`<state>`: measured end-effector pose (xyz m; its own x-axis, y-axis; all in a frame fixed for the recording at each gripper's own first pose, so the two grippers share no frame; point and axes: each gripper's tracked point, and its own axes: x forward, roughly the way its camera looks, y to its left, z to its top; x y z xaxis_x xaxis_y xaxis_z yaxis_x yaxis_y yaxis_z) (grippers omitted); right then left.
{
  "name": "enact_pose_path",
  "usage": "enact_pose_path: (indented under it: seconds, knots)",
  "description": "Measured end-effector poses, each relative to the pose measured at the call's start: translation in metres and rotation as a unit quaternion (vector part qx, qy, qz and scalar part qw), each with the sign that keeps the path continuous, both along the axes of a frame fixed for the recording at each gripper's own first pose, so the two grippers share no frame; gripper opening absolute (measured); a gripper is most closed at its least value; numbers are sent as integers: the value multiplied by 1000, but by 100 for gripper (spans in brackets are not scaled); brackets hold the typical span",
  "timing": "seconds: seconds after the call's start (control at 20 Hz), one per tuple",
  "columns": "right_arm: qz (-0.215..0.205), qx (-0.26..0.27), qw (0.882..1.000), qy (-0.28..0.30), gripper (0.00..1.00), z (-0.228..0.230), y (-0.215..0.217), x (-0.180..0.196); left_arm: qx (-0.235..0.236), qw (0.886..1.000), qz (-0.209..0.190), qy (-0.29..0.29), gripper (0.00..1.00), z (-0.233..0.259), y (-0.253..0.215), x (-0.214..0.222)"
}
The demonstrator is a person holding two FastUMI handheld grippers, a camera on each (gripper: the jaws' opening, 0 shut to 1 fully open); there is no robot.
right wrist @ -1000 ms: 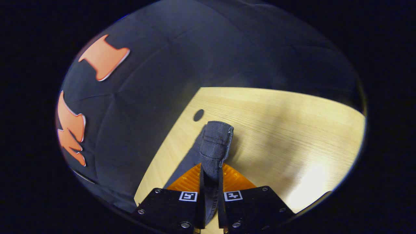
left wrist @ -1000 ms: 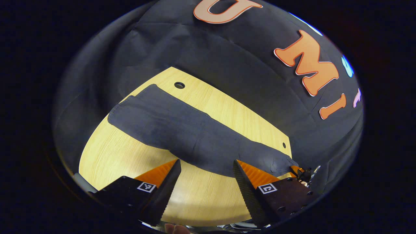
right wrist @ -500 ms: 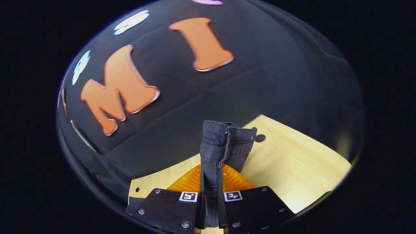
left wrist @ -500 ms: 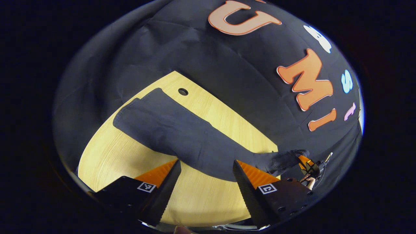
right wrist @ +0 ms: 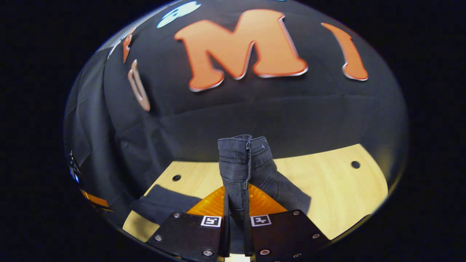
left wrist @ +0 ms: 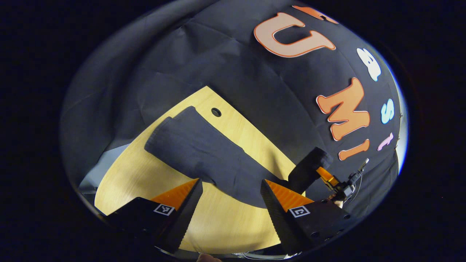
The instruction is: Grasp the waist and the cuffs of the jeans and fold them to make the two legs overlap; first hold the waist and fold one-third of the jeans toward the cuffs, then hold the cuffs and fold the remaining one-third in the same direction to finish folding.
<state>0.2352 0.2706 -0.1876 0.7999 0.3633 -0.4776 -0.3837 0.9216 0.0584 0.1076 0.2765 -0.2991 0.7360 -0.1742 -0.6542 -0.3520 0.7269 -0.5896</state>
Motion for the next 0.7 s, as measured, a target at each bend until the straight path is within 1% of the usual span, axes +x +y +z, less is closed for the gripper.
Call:
enact_pose_path:
  seconds: [0.15,0.2,0.3,0.35,0.4,0.45,0.55,0.6,0.7]
  knots:
    - [44,-39,997,54,15,-67,46,-18,-11,1000,5,3,98,-6,14,-6]
    - [52,-57,994,74,15,-96,57,-26,-22,1000,4,-1,98,-7,16,-7]
    - [70,-79,990,98,15,-136,72,-34,-46,999,10,-18,98,-12,24,-8]
    - [78,-71,988,112,15,-145,76,-37,-49,998,22,-25,98,-14,34,-9]
    - [84,-48,986,134,34,-153,84,-41,-49,998,37,-28,98,-16,44,-11]
    - [75,-31,985,149,53,-154,86,-41,-57,997,47,-24,98,-19,51,-15]
    - [54,-20,986,157,91,-152,81,-30,-79,994,73,-15,98,-26,61,-23]
    - [50,-14,986,160,99,-143,79,-33,-91,992,91,-11,98,-33,67,-25]
    - [48,6,986,163,99,-128,77,-31,-118,984,130,-16,98,-42,81,-23]
